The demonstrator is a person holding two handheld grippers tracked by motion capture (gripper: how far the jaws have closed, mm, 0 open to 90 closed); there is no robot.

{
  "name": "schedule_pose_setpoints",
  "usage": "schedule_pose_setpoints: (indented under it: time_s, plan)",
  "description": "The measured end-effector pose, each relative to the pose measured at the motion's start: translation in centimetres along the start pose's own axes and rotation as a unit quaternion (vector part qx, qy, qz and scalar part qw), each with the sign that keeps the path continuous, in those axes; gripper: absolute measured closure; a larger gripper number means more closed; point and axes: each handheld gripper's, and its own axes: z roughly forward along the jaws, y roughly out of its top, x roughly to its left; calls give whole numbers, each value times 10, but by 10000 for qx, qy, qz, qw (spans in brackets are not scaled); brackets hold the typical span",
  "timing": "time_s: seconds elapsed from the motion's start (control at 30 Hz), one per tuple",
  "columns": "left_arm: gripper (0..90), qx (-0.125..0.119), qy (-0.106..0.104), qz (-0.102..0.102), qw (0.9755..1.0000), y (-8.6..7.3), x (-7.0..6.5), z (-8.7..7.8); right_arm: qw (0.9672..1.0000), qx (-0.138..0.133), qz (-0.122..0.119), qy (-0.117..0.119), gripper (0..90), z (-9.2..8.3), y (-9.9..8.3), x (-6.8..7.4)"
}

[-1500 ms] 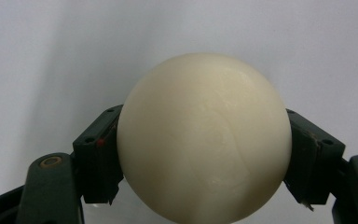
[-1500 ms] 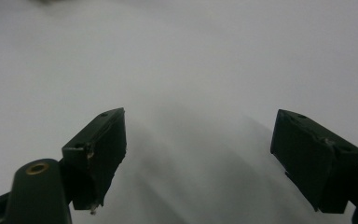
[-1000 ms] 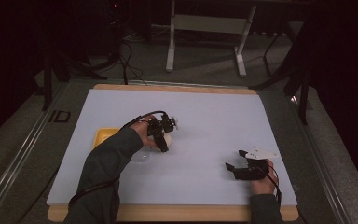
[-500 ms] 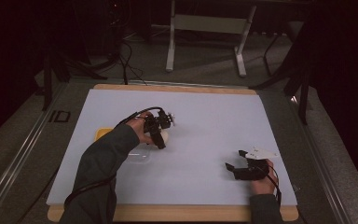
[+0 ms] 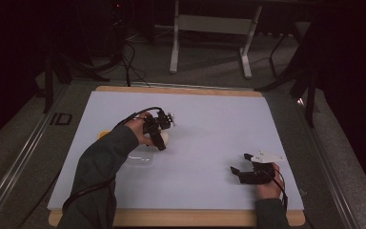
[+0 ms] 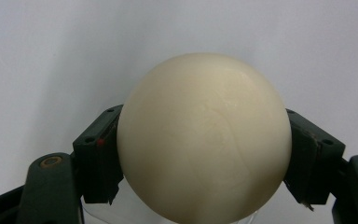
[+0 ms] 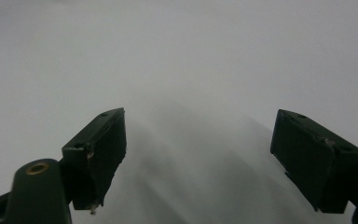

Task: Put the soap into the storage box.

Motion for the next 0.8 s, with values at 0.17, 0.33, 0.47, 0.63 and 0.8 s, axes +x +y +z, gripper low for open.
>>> schedule_pose_setpoints:
  time_s: [0.17, 0.33, 0.47, 0.63, 0.8]
  plan:
    - [255, -4, 8, -46, 10000, -3, 2, -2, 10000, 1, 5, -2, 179, 0, 0, 0]
    - [255, 3, 17, -103, 9999, -8, 5, -6, 10000, 1, 4, -1, 179, 0, 0, 0]
    - [255, -14, 13, -188, 9998, -13, 8, -7, 10000, 8, 4, -5, 179, 0, 0, 0]
    - [255, -27, 12, -258, 9997, -18, 12, -9, 10000, 9, -3, -6, 179, 0, 0, 0]
    - [255, -58, 65, -318, 9995, -21, 15, -11, 10000, 11, 0, -5, 179, 0, 0, 0]
